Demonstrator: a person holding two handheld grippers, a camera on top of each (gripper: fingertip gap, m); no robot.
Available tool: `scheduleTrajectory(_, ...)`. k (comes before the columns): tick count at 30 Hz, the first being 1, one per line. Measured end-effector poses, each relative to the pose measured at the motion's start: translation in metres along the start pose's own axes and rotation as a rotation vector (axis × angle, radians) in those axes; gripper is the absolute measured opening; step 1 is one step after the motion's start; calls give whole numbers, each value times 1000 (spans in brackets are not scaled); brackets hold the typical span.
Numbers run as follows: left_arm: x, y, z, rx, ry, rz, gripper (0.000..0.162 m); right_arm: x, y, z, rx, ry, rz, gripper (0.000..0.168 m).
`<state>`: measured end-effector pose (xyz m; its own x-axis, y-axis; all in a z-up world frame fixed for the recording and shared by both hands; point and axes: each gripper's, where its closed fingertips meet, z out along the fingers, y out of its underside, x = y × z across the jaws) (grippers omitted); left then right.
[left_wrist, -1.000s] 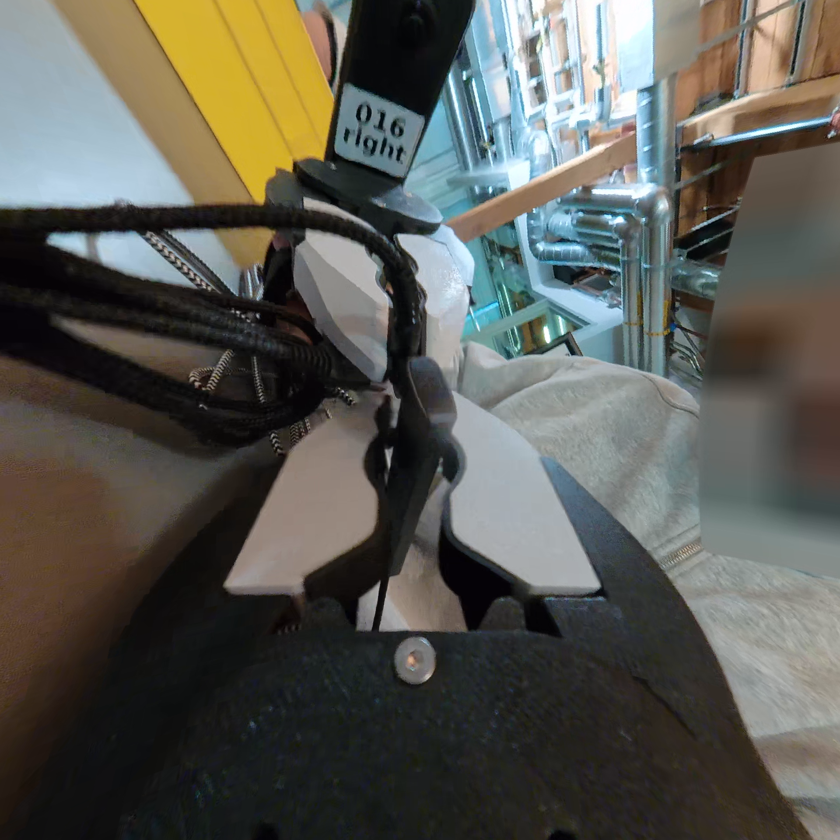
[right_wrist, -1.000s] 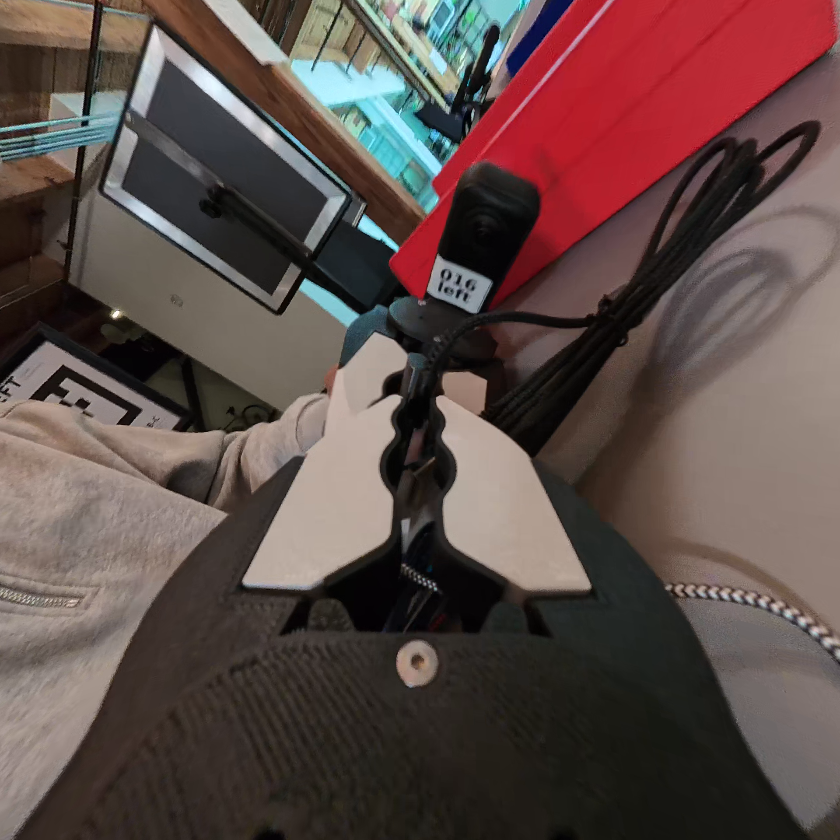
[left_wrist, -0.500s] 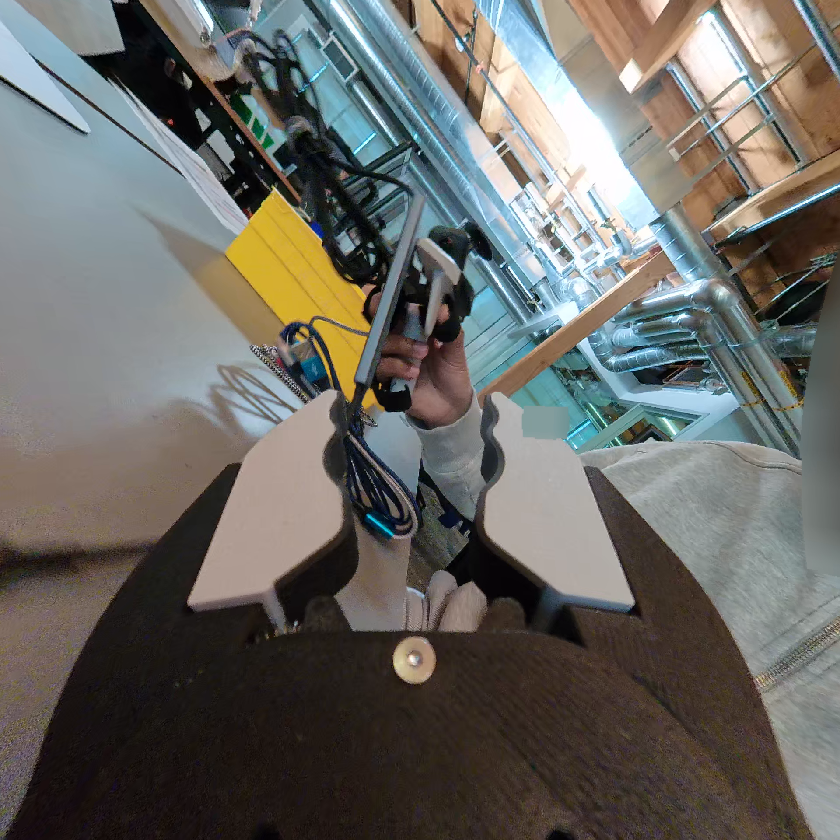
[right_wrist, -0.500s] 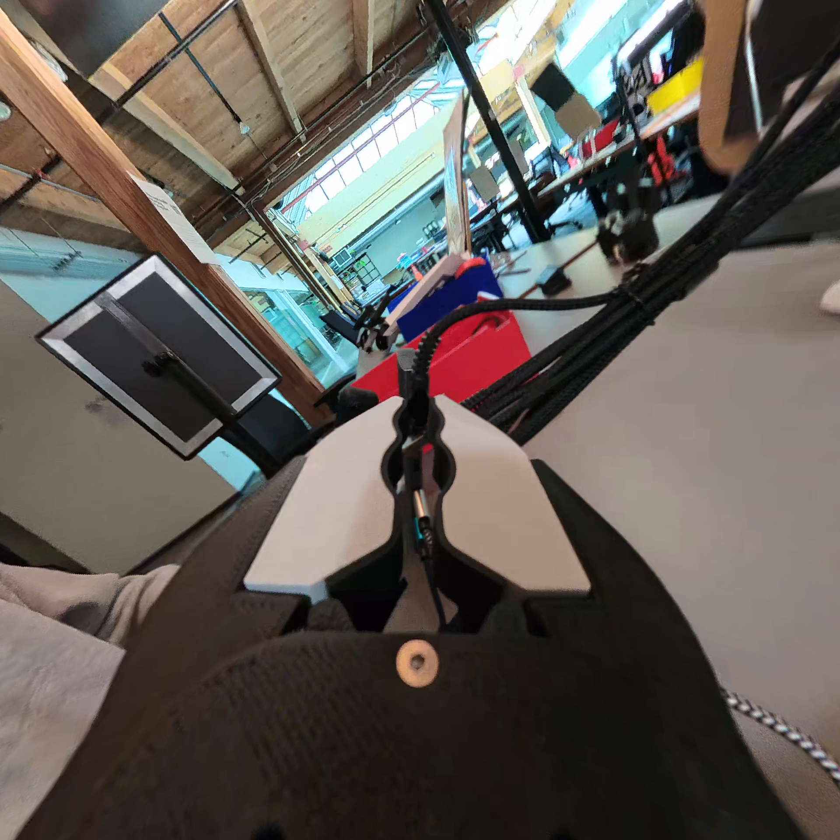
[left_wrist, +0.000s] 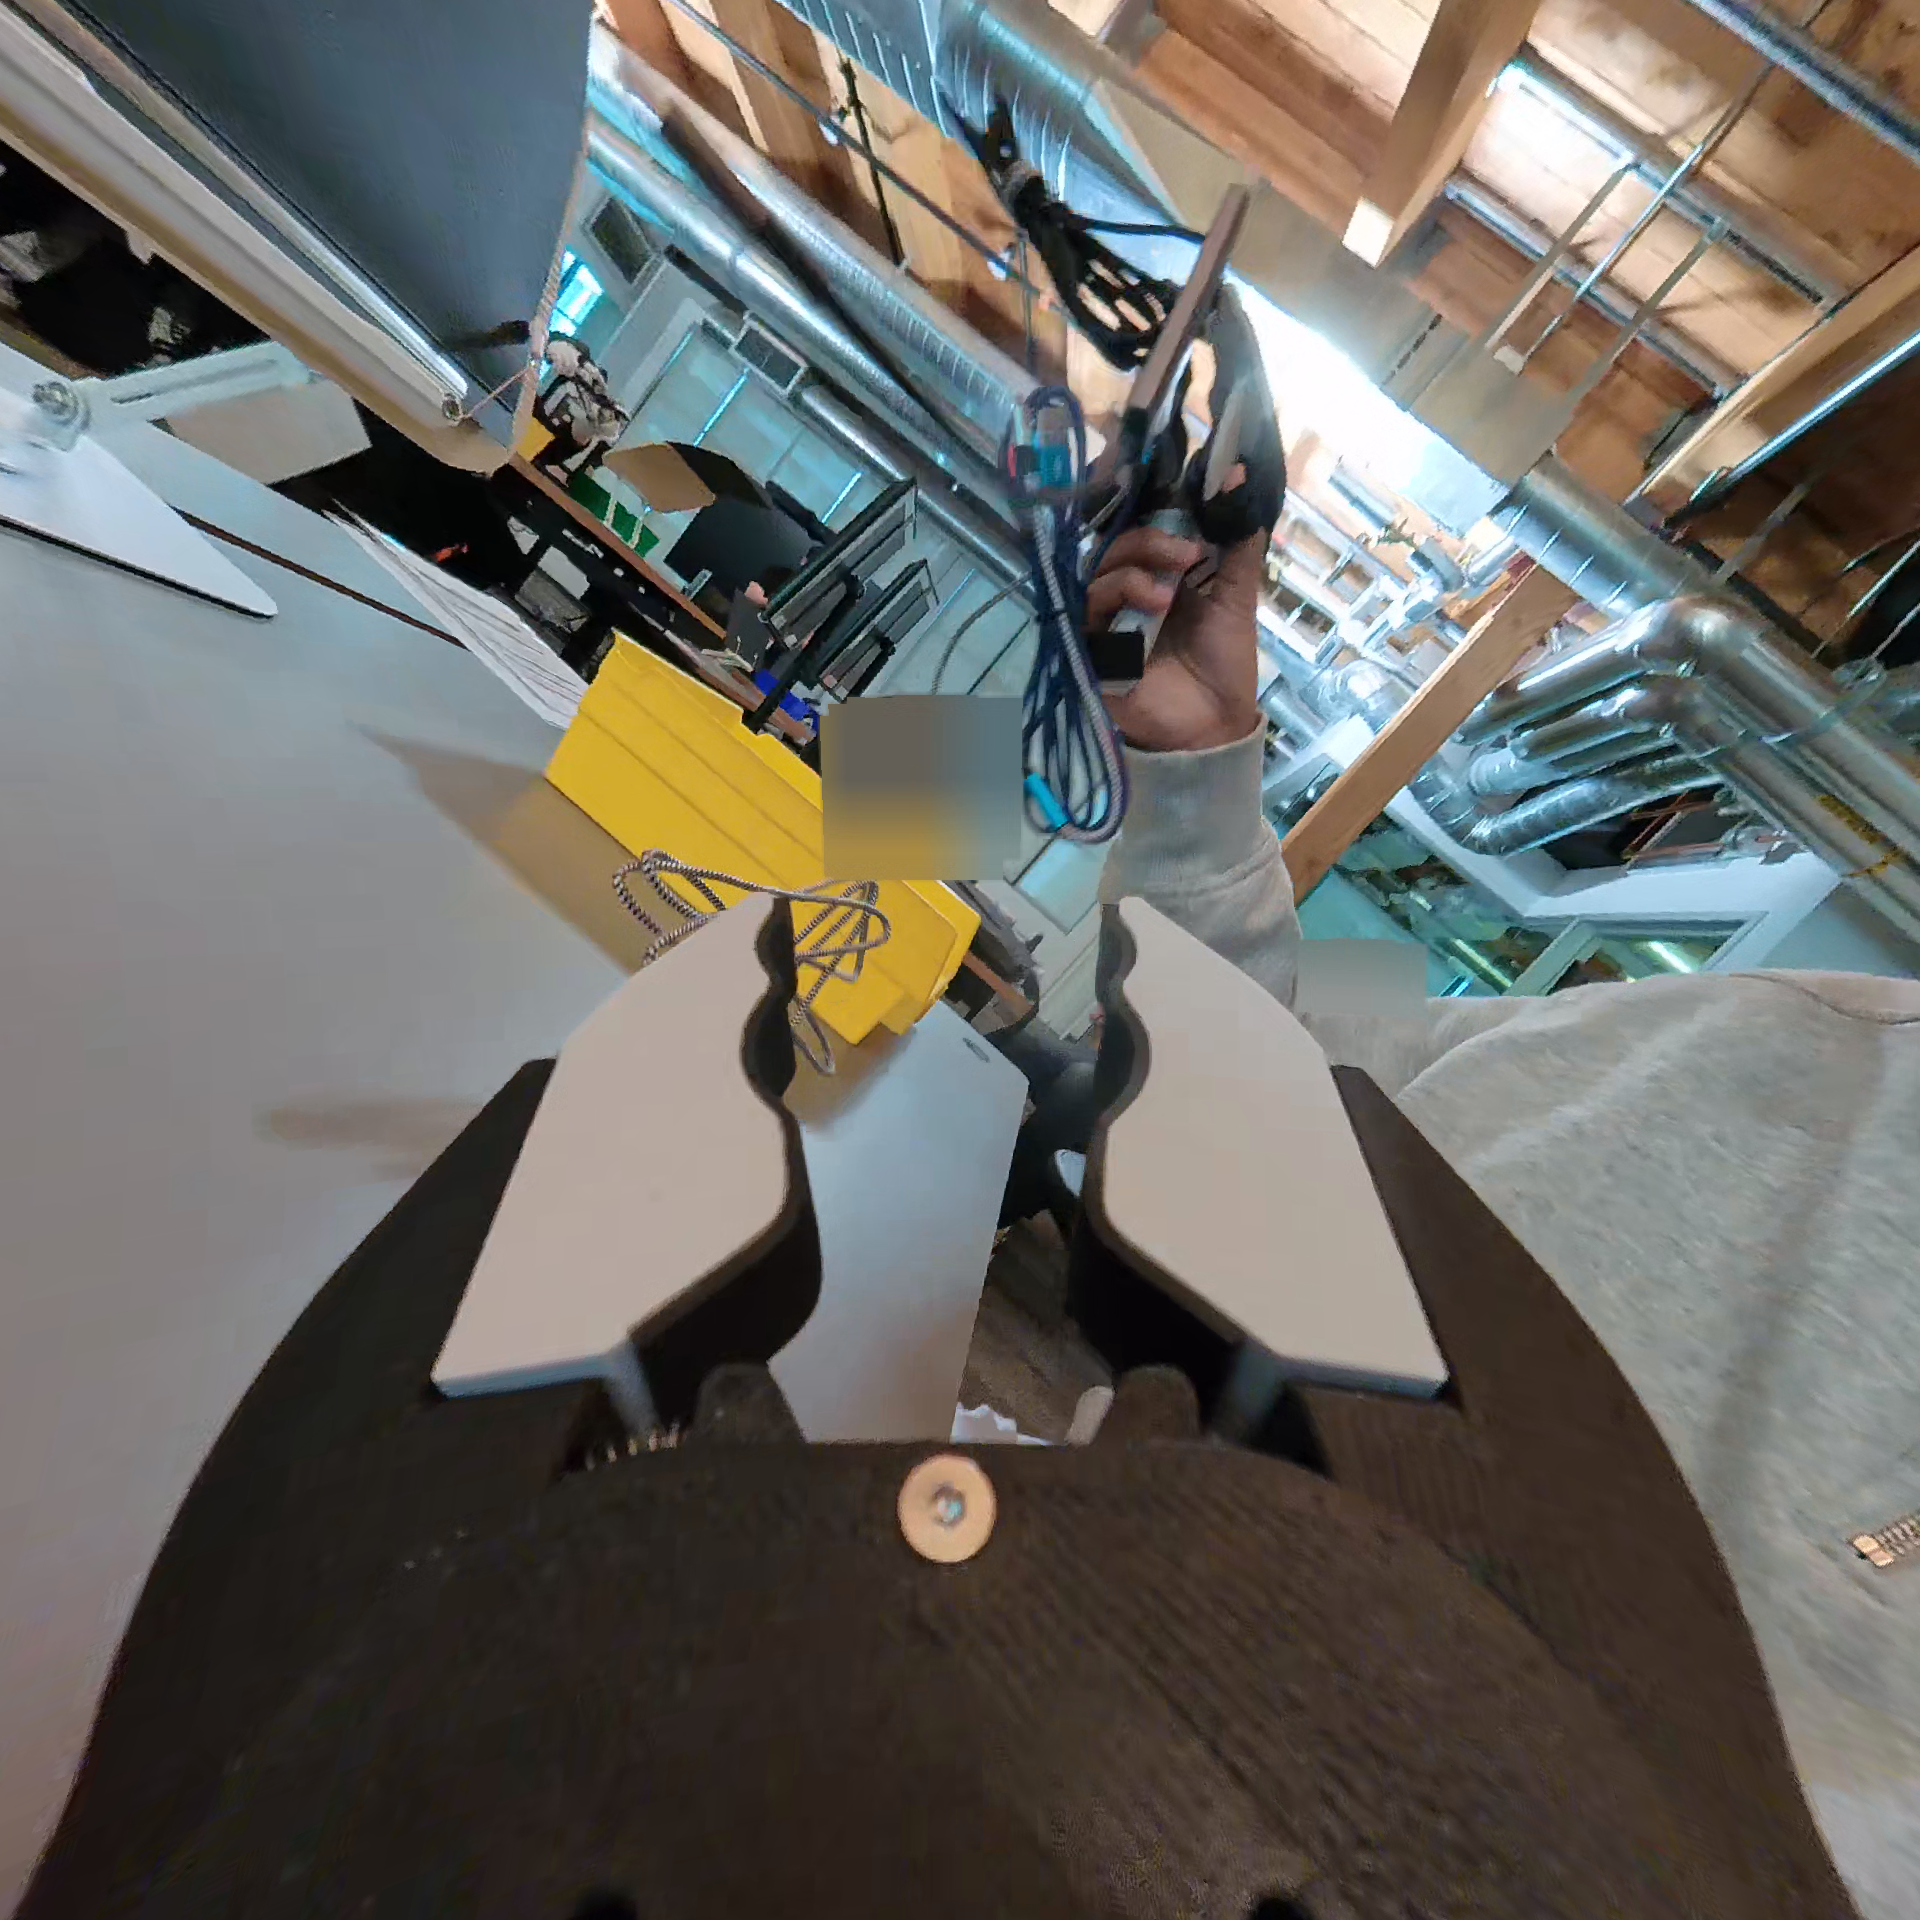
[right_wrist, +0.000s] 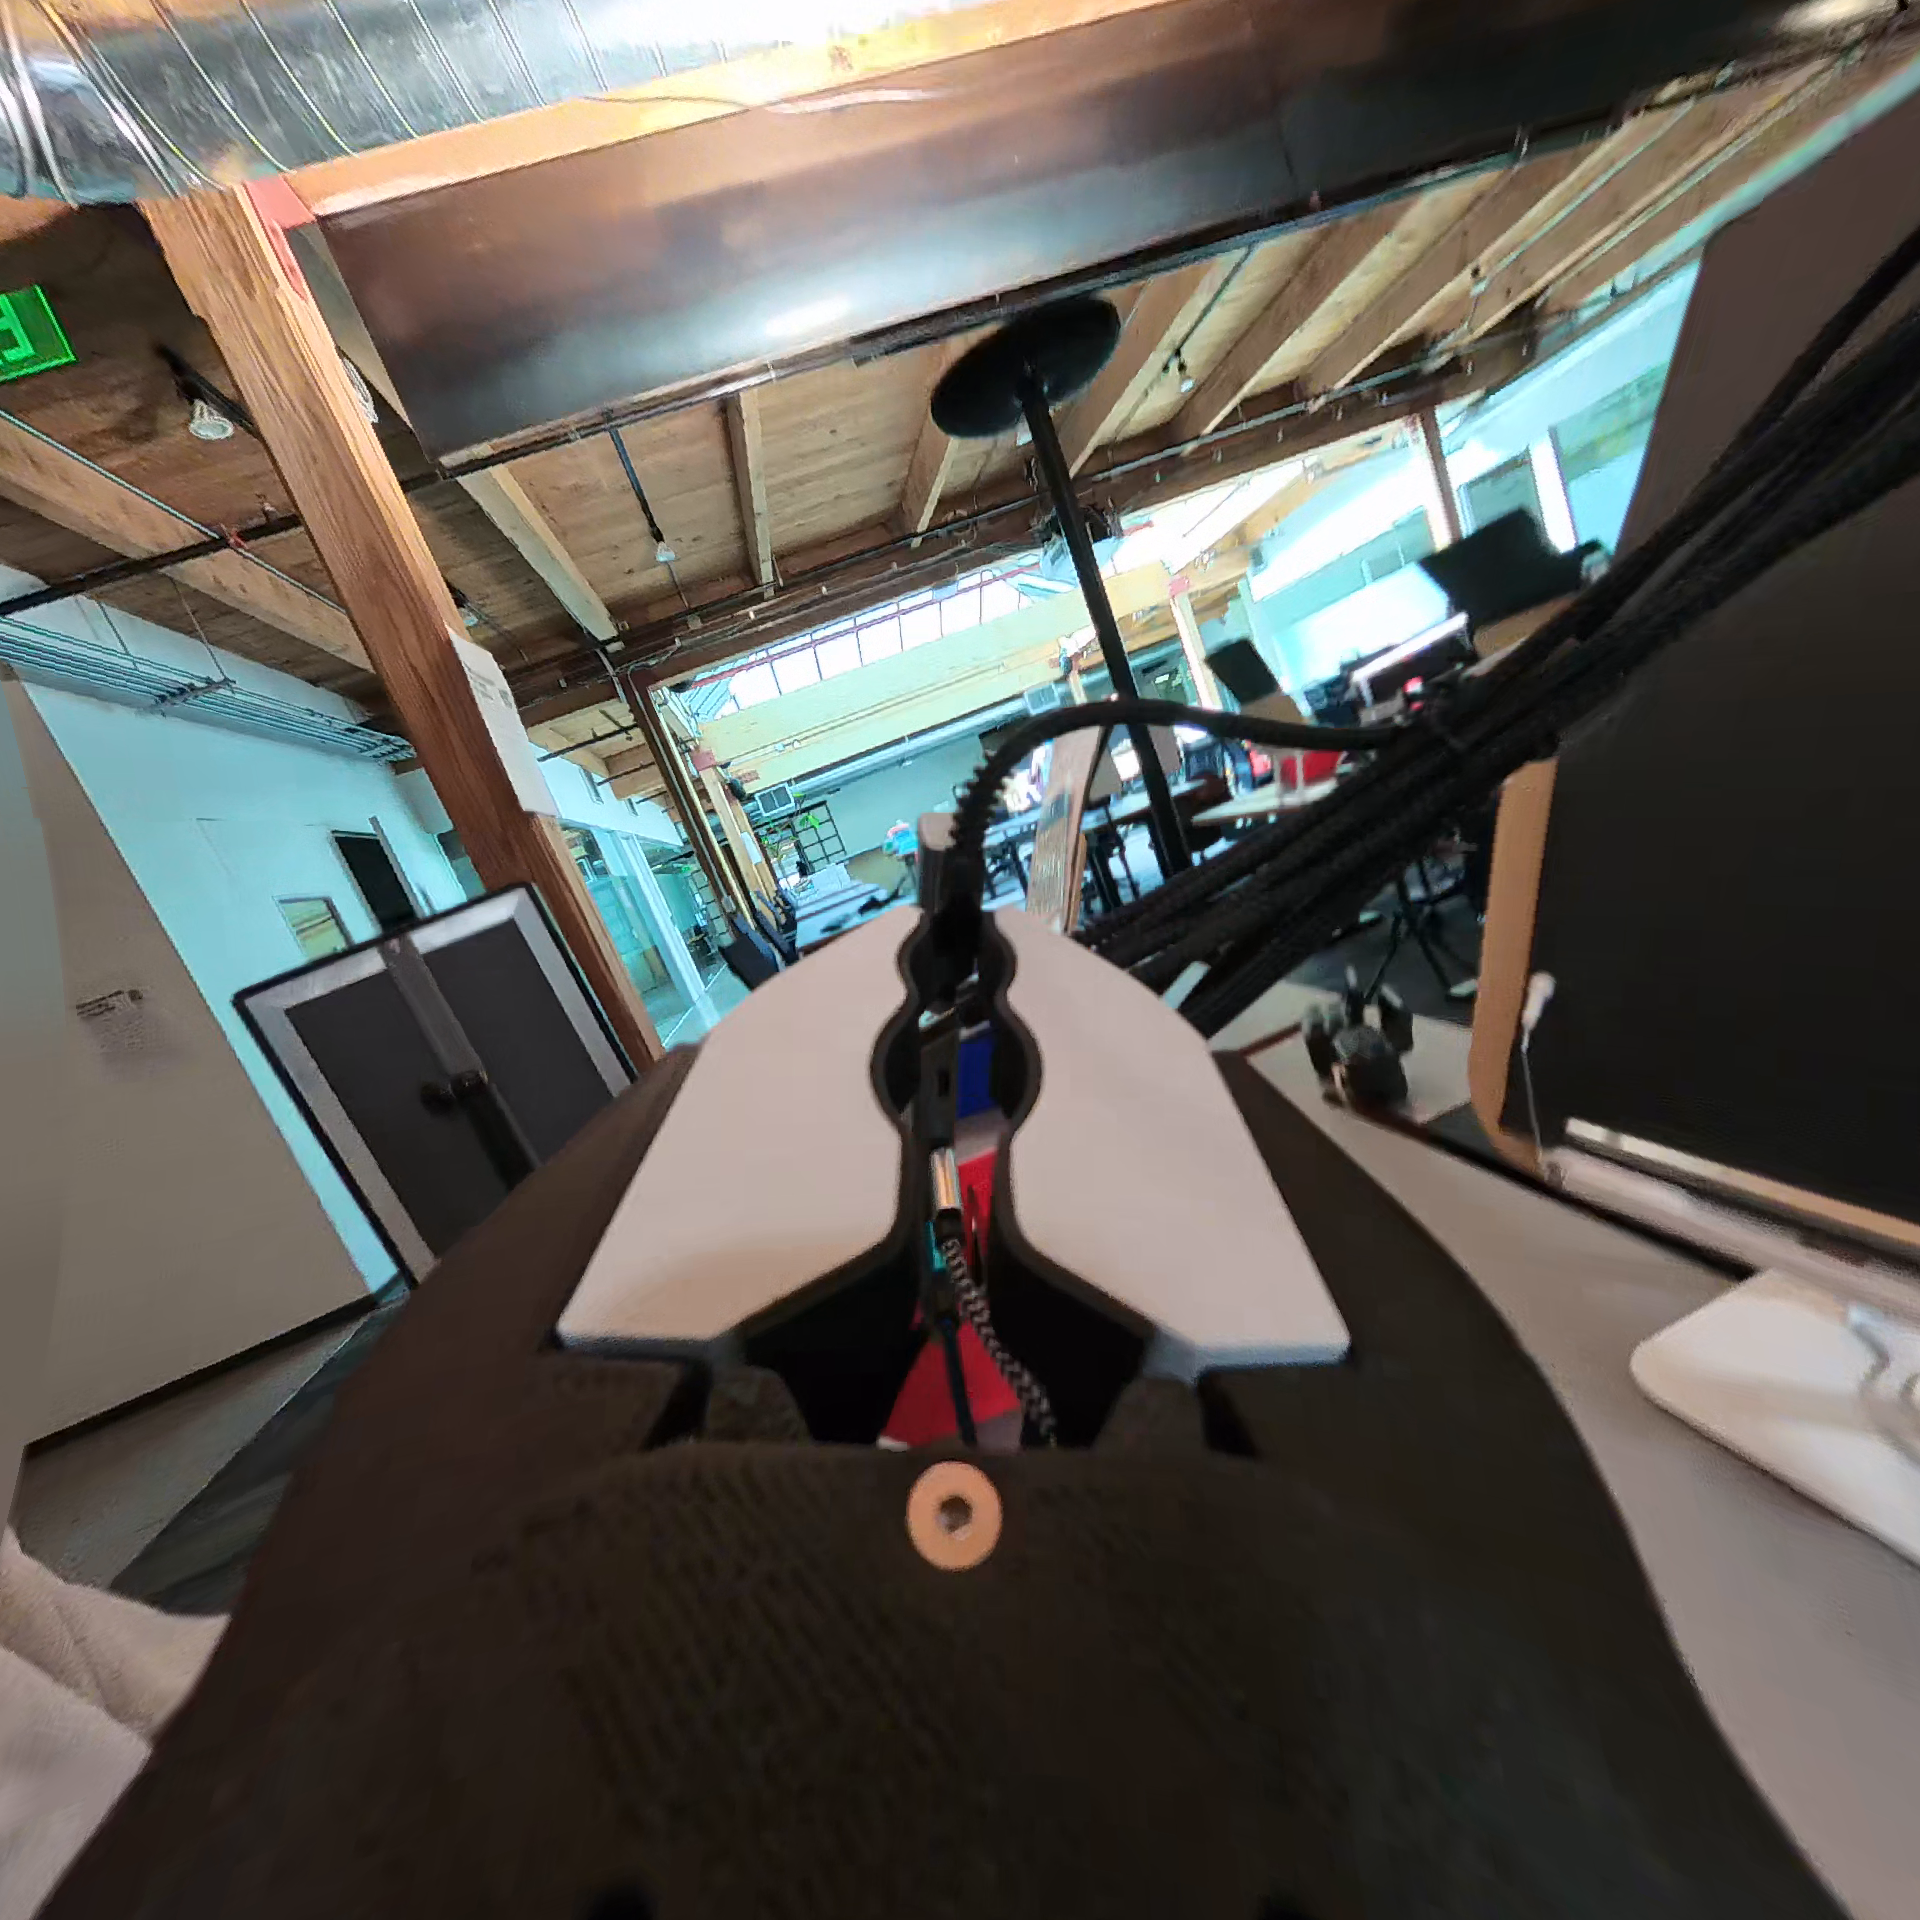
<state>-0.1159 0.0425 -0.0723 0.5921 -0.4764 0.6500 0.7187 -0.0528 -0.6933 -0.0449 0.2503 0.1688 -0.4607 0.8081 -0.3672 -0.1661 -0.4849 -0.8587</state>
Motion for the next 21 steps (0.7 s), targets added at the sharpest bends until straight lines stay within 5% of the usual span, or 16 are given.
scheduleTrajectory(13, 1, 6, 5, 16, 40, -90, 55, -27, -229, 19, 121, 164, -244, 8)
scheduleTrajectory(21, -1, 9, 5, 11, 49, -116, 55, -27, -338, -15, 189, 361, -385, 8)
